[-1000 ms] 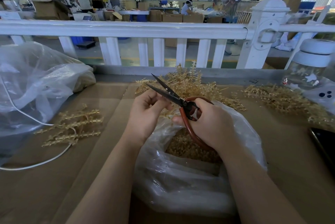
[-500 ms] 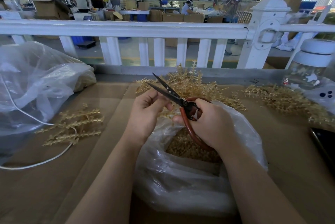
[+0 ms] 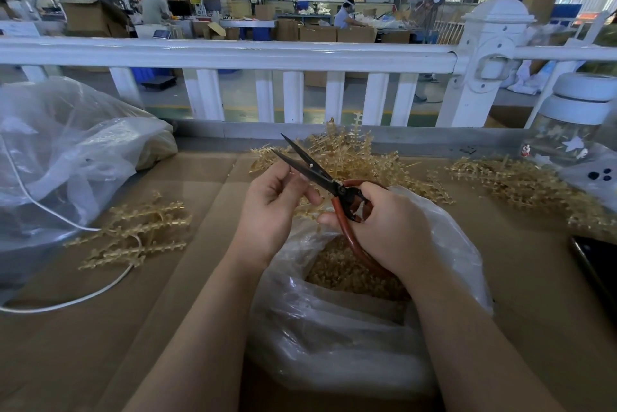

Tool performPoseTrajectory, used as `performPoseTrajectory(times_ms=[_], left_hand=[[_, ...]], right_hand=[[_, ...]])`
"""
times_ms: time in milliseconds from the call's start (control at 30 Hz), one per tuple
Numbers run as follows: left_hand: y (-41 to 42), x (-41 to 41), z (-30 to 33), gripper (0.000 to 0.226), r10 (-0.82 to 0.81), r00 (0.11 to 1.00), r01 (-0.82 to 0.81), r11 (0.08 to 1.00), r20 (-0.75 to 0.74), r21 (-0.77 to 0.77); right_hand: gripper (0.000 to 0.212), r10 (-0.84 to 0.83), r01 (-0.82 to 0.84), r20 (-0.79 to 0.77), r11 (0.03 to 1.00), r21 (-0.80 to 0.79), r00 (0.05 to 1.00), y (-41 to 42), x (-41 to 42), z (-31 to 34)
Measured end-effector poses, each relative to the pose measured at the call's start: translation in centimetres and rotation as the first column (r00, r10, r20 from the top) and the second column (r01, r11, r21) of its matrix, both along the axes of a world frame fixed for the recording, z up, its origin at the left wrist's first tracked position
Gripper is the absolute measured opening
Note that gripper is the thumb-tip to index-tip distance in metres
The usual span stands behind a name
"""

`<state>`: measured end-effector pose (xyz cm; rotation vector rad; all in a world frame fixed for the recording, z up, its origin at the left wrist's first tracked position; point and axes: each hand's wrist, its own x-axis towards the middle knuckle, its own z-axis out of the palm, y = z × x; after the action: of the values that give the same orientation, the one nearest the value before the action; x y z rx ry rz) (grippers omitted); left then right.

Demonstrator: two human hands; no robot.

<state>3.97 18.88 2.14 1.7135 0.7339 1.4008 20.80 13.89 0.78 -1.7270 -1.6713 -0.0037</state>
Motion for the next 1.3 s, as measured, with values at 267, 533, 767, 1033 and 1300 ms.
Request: performPoseTrajectory(times_ms=[267,533,767,1033,1300], left_hand=[[-0.17,-0.03,0.04,0.016,0.0,0.999,0.0,1.0,-0.036,-0.008],[-0.1,-0.08,0.08,0.015,-0.009,1.0,0.008,1.0,-0.022,-0.017],[0.04,-0.17,0.06,0.015,-0.013,1.0,0.013,1.0,-0.001,-0.002],[0.1,-0.09,0.07,0.017,0.015,1.0,-0.014,0.999,0.026,-0.04],[0.11,0.28,-0.03,0.018,-0.006,1.0,0.004,0.997,-0.027,-0.072]], right_hand=[[0.06,0.018,-0.018,-0.046,1.0,-0.006,0.999,0.06,-0.02,-0.2],[0.065,0.018,-0.018,-0.072,1.0,0.001,0.997,0.3,0.02,-0.4],[0.071,0.035,-0.035,-0.091,0.999,0.0,0.995,0.31,0.02,-0.18],[0.062,0.022,-0.02,-0.239,1.0,0.008,0.971,0.38,0.1,-0.22],[0.009,0.123,-0.191,-0.55,0.979,-0.069,0.826,0.79,-0.17,0.52]])
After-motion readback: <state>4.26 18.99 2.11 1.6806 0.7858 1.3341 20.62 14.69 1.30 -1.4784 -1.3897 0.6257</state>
